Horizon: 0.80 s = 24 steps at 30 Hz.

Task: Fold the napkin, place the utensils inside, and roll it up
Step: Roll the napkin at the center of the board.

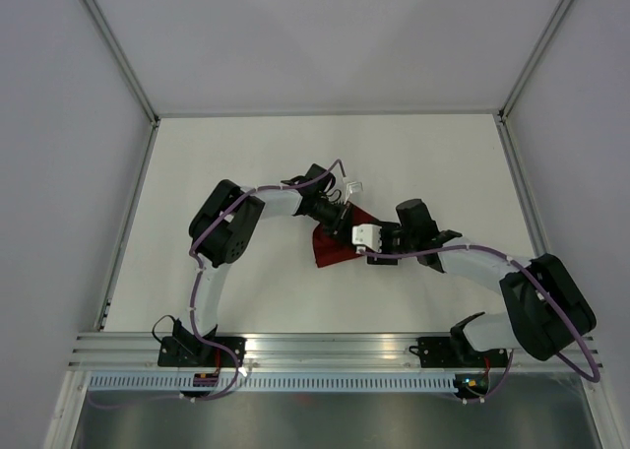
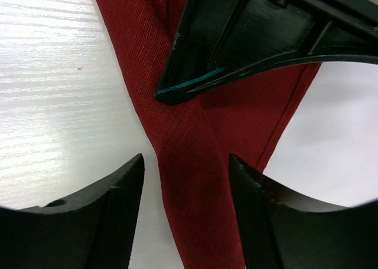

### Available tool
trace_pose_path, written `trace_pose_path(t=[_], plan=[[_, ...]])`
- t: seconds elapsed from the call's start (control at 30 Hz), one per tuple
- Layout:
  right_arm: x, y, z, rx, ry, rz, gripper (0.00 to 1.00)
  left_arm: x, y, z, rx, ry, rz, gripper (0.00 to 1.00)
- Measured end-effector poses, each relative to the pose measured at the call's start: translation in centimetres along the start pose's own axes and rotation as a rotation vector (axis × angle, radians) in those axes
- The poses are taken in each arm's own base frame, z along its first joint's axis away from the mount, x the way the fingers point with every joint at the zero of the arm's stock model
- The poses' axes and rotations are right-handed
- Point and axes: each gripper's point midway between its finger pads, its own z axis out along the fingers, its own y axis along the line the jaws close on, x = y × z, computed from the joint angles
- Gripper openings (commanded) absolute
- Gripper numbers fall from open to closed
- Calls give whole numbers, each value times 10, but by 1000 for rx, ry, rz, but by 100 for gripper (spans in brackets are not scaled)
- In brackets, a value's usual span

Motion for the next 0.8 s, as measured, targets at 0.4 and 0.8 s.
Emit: trace_pose_path(t=[0.4,0.8], plan=[[11,12,10,-72,43,25,19,4,0,-1,-8,13,-33,35],[8,5,18,-195,58,88,16,-1,5,-25,-178,-123,3,56]])
